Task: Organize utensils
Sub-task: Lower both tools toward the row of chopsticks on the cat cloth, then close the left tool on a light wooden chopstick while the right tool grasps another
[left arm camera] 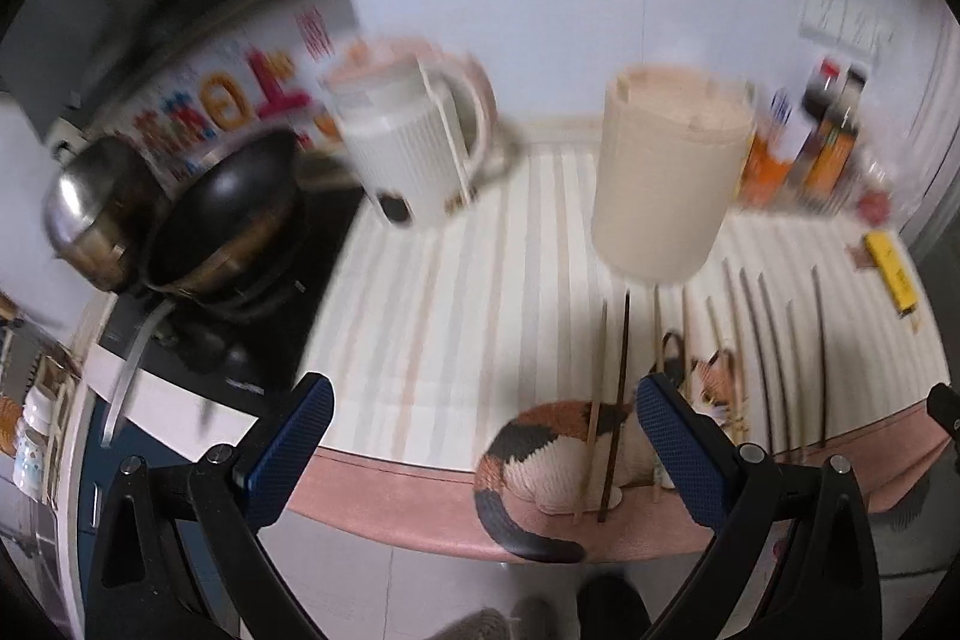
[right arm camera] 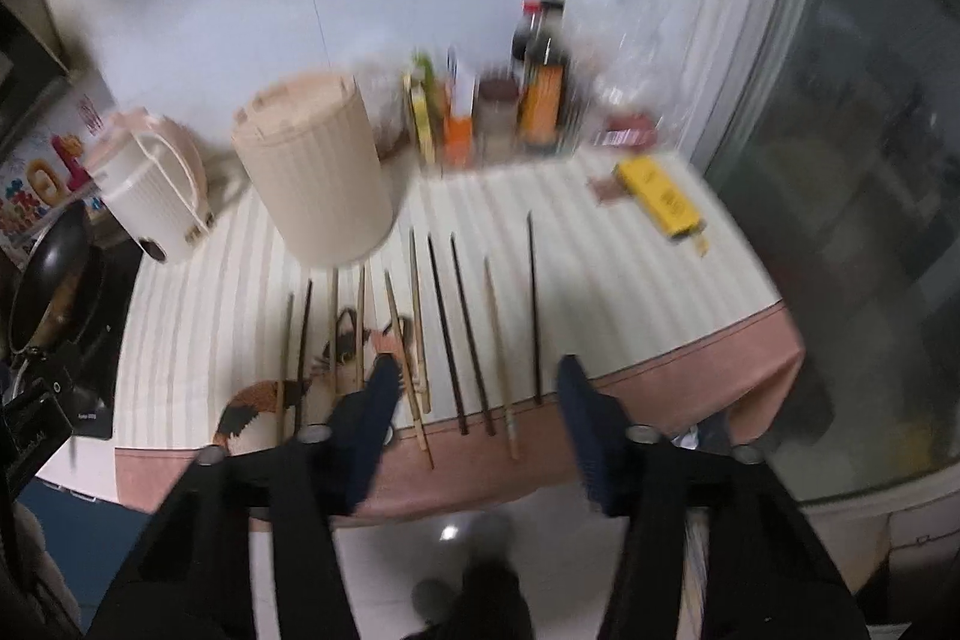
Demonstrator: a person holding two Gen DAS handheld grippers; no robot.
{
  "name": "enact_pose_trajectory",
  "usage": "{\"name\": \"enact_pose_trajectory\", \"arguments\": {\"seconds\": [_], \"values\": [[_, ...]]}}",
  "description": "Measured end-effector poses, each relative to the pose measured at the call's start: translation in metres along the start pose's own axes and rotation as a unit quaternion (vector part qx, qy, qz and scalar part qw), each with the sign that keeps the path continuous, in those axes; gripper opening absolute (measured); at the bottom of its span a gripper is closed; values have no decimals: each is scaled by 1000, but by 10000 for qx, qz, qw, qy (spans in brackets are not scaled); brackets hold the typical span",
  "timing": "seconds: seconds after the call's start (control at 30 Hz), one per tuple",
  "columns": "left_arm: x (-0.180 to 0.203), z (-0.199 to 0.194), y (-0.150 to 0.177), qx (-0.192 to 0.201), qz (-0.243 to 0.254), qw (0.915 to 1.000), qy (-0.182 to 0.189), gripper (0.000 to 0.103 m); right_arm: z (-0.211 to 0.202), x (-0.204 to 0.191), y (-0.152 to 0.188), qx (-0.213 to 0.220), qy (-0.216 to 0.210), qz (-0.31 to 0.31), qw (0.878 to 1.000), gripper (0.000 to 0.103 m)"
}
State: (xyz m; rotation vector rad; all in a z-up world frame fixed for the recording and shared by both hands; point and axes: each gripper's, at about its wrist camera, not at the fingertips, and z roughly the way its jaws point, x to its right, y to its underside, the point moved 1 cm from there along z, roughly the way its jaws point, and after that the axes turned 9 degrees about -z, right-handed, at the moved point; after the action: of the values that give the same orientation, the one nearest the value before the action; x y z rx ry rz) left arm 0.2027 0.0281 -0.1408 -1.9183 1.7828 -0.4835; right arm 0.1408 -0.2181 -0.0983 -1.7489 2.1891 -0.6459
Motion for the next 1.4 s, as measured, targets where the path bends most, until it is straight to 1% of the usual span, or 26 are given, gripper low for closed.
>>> {"name": "enact_pose_trajectory", "arguments": {"seconds": [0.03, 0.1, 0.13, 0.23, 0.27, 0.33, 0.37, 0.4, 0.47, 0.53, 0.6, 0.67, 0.73, 0.77, 0.8, 0.83, 0.93, 1.03, 1.13, 1.2, 1.23, 1.27, 1.3, 1.37, 1.4], "values": [[2, 16, 0, -192, 6, 9998, -21, 103, 21, 1, -3, -136, -106, 18, 9999, 43], [8, 48, 1, -515, 32, 9987, -27, 103, 53, 5, -8, -380, -114, -9, 9992, 40], [13, 68, 1, -722, 76, 9974, 6, 103, 71, 7, -12, -506, -162, -15, 9986, 39], [26, 108, 4, -1190, 99, 9928, 88, 100, 117, 14, -17, -875, -242, -32, 9959, 39], [32, 123, 6, -1375, 88, 9903, 168, 98, 135, 16, -19, -1019, -302, -45, 9943, 39], [43, 148, 9, -1700, 140, 9851, 232, 79, 170, 20, -22, -1350, -435, -82, 9899, 39], [49, 163, 12, -1907, 153, 9812, 252, 65, 182, 23, -22, -1474, -509, -82, 9877, 39], [52, 174, 13, -2042, 153, 9785, 260, 57, 197, 25, -22, -1616, -582, -86, 9851, 39], [58, 195, 16, -2280, 129, 9733, 239, 53, 220, 30, -24, -1857, -676, -143, 9802, 39], [64, 210, 17, -2426, 165, 9698, 181, 51, 237, 35, -26, -2041, -784, -161, 9757, 39], [69, 219, 19, -2502, 265, 9678, 104, 48, 252, 38, -31, -2201, -865, -181, 9715, 39], [74, 225, 21, -2561, 338, 9660, 68, 44, 261, 42, -35, -2248, -967, -121, 9695, 39], [78, 224, 20, -2491, 350, 9678, 39, 40, 270, 44, -40, -2358, -1017, -156, 9663, 39], [79, 224, 19, -2474, 334, 9683, 74, 27, 273, 44, -41, -2396, -1047, -167, 9651, 39], [80, 224, 18, -2486, 299, 9681, 131, 10, 277, 45, -43, -2439, -1075, -184, 9636, 39], [79, 224, 19, -2507, 271, 9676, 146, 6, 280, 47, -44, -2477, -1070, -204, 9627, 39], [69, 228, 17, -2435, 101, 9699, -37, 5, 289, 51, -46, -2610, -1040, -225, 9595, 39], [48, 230, 14, -2536, -277, 9668, -127, 5, 297, 52, -46, -2731, -1061, -217, 9559, 39], [32, 230, 12, -2628, -515, 9634, -93, 5, 310, 46, -46, -2823, -1040, -310, 9532, 37], [26, 231, 13, -2693, -549, 9615, -21, 5, 321, 41, -44, -2904, -1017, -372, 9508, 28], [23, 230, 12, -2713, -536, 9610, 9, 5, 324, 38, -46, -2875, -926, -429, 9523, 25], [16, 232, 13, -2721, -533, 9608, 41, 6, 324, 35, -47, -2853, -862, -510, 9532, 14], [12, 232, 14, -2718, -507, 9610, 45, 8, 326, 33, -47, -2886, -776, -597, 9524, 8], [13, 231, 17, -2705, -260, 9624, -63, 11, 326, 28, -46, -2907, -678, -673, 9520, 8], [18, 234, 16, -2716, -194, 9622, -88, 11, 324, 25, -44, -2957, -654, -779, 9499, 8]]}}
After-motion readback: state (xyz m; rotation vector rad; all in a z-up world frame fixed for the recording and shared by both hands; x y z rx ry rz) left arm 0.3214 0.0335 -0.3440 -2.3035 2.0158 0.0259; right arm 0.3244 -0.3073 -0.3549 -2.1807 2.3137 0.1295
